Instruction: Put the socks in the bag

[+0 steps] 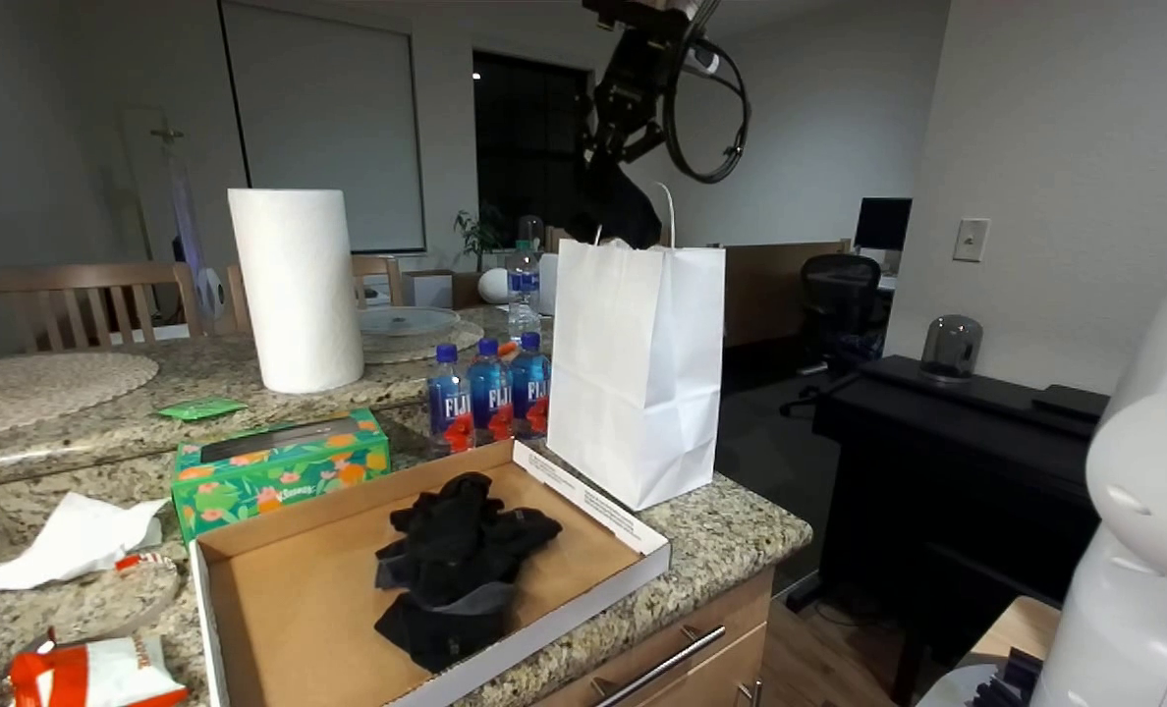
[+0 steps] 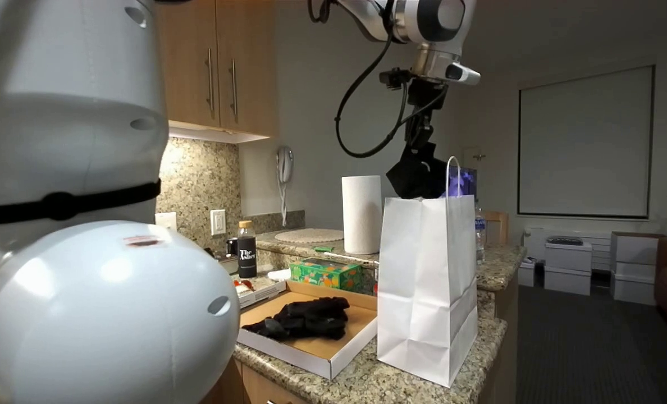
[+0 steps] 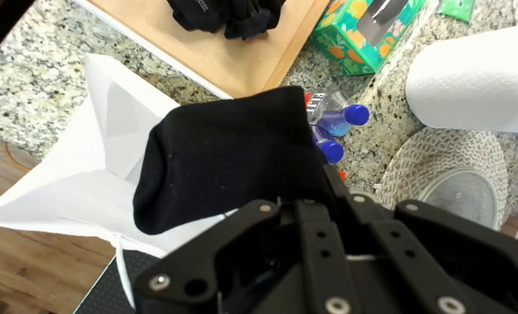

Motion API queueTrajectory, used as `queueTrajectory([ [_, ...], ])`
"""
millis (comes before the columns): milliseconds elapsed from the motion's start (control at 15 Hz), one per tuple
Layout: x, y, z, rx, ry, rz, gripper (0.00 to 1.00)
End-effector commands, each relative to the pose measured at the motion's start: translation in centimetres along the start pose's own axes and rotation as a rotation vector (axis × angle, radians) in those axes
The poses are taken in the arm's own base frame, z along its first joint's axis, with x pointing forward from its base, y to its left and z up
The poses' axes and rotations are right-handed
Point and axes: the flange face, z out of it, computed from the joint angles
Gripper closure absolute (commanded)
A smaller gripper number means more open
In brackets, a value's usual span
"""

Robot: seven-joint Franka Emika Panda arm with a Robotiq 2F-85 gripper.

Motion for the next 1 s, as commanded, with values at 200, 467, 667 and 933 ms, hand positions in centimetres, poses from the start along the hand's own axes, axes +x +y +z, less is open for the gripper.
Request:
queueTrajectory([
  [200, 0.4, 4.7, -3.0, 0.191, -0.055, -0.064, 0.92],
  [467, -1.1, 4.7, -5.2, 0.253, -0.043, -0.138, 0.92],
  [667, -1.6, 5.0, -7.7, 0.307, -0.015, -0.129, 0.92],
  [933, -0.6, 6.2, -9.0, 0.364, -0.015, -0.089, 0.92],
])
